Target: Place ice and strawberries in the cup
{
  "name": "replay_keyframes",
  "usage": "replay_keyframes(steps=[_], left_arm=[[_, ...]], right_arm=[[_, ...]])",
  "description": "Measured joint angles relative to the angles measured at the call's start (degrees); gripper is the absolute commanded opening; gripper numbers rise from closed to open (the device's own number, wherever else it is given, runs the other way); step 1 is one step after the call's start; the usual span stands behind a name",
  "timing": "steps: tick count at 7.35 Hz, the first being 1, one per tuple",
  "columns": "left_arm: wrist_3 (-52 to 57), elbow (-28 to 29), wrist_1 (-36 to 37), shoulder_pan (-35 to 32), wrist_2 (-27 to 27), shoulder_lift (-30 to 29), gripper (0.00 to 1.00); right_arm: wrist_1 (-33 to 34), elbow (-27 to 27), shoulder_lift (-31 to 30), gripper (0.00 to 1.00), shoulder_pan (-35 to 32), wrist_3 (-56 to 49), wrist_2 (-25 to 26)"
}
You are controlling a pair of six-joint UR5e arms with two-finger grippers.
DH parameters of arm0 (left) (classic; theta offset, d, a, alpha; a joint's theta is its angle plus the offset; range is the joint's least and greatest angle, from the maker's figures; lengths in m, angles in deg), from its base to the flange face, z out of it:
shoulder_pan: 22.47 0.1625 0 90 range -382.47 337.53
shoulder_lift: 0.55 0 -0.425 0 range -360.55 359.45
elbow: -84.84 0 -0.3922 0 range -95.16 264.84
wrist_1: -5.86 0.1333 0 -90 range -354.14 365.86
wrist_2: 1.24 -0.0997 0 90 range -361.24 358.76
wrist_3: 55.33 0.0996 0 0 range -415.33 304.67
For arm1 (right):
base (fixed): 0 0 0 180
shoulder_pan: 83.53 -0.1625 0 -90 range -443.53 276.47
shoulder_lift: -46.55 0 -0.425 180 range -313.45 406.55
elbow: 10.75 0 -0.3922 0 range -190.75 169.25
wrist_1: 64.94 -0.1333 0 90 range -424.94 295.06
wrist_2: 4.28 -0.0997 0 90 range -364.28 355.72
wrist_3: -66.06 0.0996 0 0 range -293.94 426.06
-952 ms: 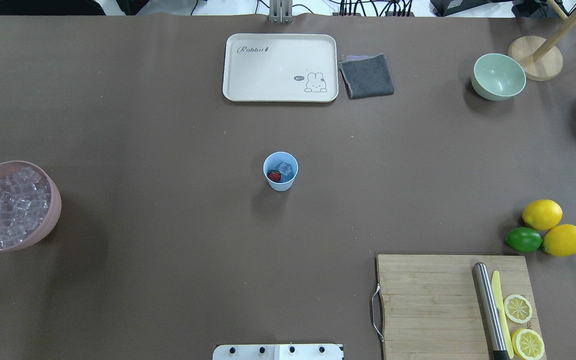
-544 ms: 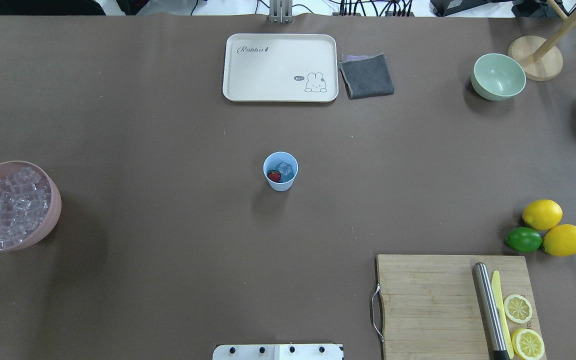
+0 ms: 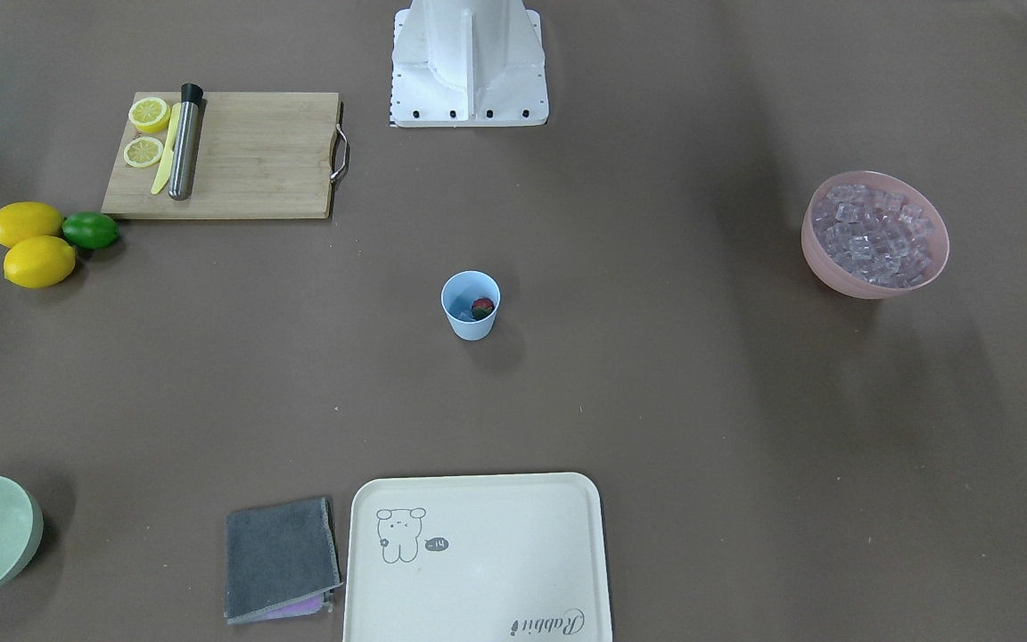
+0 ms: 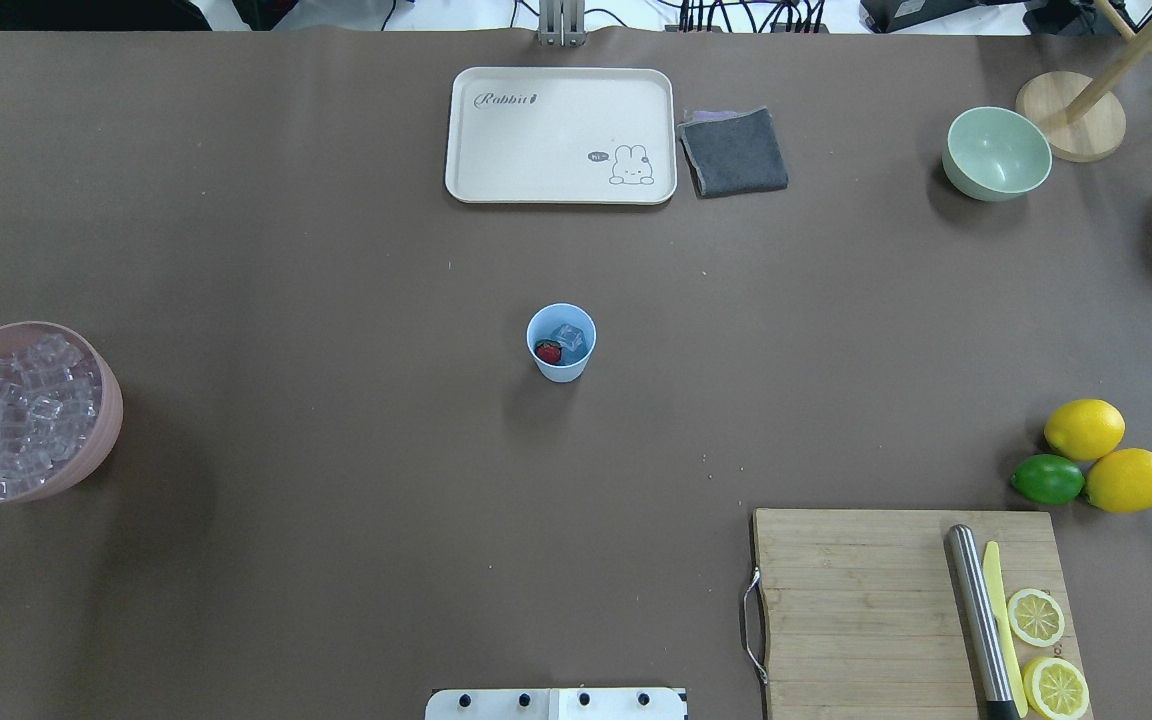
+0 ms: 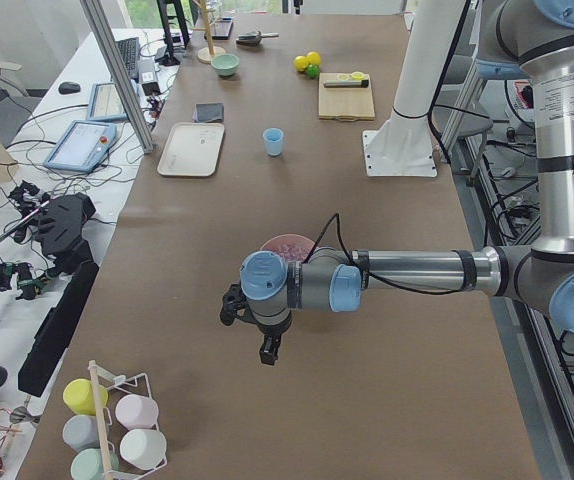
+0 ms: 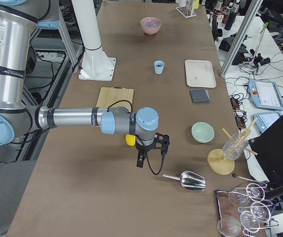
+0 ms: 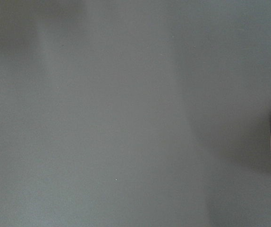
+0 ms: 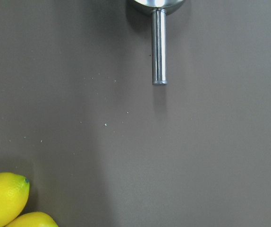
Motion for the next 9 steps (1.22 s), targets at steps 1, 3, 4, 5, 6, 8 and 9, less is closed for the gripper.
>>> replay_keyframes(steps=[1,3,4,5,6,8,9], left_arm=[[0.02,0.07,0.00,0.00,0.00,0.00,0.99],[-0.01,0.17,0.00,0.00,0.00,0.00,0.99],[-0.01,0.21,0.00,0.01,0.00,0.00,0.99],[-0.02,0.26,0.00,0.05,0.00,0.00,0.99],[-0.02,0.30,0.00,0.08,0.00,0.00,0.99],[-0.02,0.33,0.00,0.08,0.00,-0.01,0.99],[-0.02,0.36,0.00,0.09,-0.02,-0.05,0.99]], right_arm=[[0.00,-0.12,-0.04,1.00,0.00,0.04,-0.07],[0.00,-0.65,-0.24,1.00,0.01,0.11,-0.34],[0.00,-0.80,-0.28,1.00,0.02,0.08,-0.39],[0.00,-0.83,-0.32,1.00,0.02,0.01,-0.42],[0.00,-0.88,-0.34,1.00,0.01,-0.05,-0.45],[0.00,-0.90,-0.35,1.00,0.00,-0.18,-0.42],[0.00,-0.91,-0.38,1.00,0.00,-0.21,-0.41]])
